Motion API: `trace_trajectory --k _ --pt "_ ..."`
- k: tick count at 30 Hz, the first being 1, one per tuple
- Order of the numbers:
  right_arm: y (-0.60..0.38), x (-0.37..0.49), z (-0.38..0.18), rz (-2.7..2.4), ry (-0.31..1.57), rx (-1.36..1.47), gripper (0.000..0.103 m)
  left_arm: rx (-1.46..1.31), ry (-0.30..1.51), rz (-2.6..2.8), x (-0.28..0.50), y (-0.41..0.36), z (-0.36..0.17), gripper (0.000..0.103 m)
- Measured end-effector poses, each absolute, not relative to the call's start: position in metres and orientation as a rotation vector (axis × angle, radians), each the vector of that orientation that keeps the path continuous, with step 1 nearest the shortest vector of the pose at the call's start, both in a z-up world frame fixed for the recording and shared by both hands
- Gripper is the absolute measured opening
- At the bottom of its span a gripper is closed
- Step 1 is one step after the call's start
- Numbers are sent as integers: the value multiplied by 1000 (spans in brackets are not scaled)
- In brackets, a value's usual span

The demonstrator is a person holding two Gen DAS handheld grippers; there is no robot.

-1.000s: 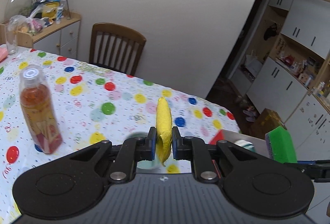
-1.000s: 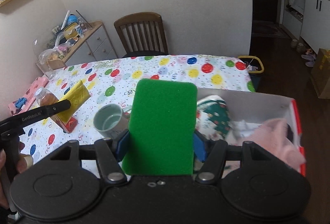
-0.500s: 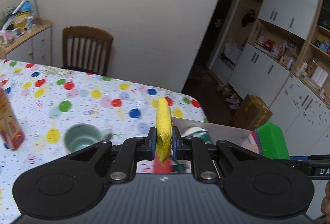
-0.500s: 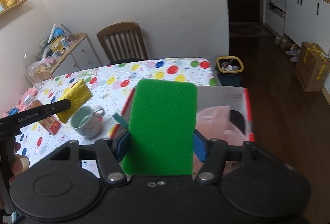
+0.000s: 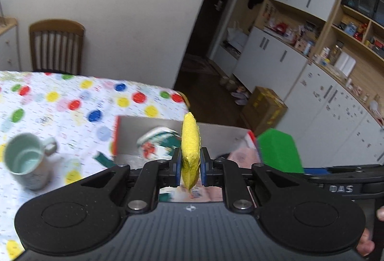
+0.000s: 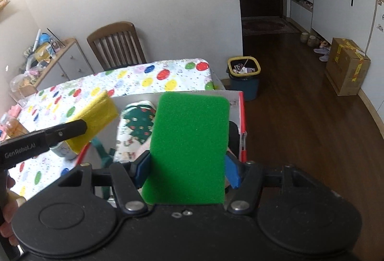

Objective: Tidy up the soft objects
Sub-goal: 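Lift the sponge and yellow cloth with both tools and carry them over the shoebox, then open the left tool to drop the yellow cloth while the right tool releases the sponge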

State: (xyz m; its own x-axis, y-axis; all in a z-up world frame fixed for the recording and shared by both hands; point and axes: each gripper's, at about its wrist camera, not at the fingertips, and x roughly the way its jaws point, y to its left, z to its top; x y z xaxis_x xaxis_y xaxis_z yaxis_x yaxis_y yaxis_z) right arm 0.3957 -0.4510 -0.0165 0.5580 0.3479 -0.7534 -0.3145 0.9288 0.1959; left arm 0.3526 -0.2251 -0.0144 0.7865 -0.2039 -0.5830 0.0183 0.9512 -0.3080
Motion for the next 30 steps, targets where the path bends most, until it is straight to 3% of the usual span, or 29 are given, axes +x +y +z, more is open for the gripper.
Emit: trace_trajectory --k 21,30 --pt "-413 423 -62 414 961 -112 62 -311 799 -146 395 -237 -82 14" --pt "-410 423 -59 417 938 -144 68 -313 877 -125 400 -231 -101 14"
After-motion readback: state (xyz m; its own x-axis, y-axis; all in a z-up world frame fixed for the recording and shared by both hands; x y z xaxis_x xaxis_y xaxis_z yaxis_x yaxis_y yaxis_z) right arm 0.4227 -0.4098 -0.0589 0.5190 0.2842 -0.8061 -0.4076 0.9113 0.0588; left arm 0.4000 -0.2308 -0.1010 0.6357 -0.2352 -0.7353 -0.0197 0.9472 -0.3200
